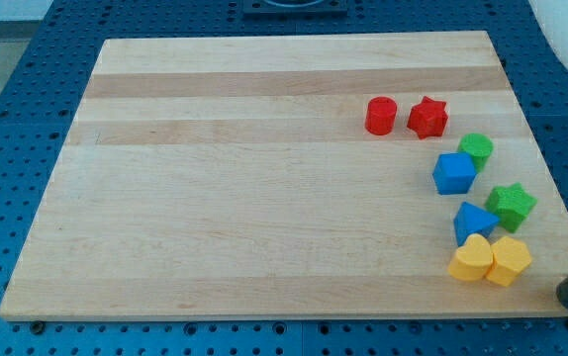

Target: Push the blue triangle into the blue cube

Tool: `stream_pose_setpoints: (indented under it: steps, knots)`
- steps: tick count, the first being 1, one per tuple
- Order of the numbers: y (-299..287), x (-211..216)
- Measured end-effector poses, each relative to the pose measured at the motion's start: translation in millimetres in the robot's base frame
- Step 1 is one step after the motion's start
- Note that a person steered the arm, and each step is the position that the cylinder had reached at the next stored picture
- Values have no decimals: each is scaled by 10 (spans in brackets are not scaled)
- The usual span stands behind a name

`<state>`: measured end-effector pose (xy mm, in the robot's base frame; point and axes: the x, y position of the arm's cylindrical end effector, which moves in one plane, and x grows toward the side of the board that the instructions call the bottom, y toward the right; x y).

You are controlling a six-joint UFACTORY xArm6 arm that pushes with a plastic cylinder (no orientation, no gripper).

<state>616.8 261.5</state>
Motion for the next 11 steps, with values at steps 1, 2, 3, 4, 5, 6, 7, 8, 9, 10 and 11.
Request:
stream_pose_setpoints:
  steps: [1, 2, 3, 4, 5, 6, 7, 8, 9, 10, 11]
  knots:
    - [-145, 7]
    - [-391, 17]
    - [-613, 12]
    - [-800, 13]
    - [-825, -101]
    - [-824, -297]
    - [-824, -513]
    - [-845, -728]
    - [-846, -1003]
    - [-846, -1275]
    - [-847, -1383]
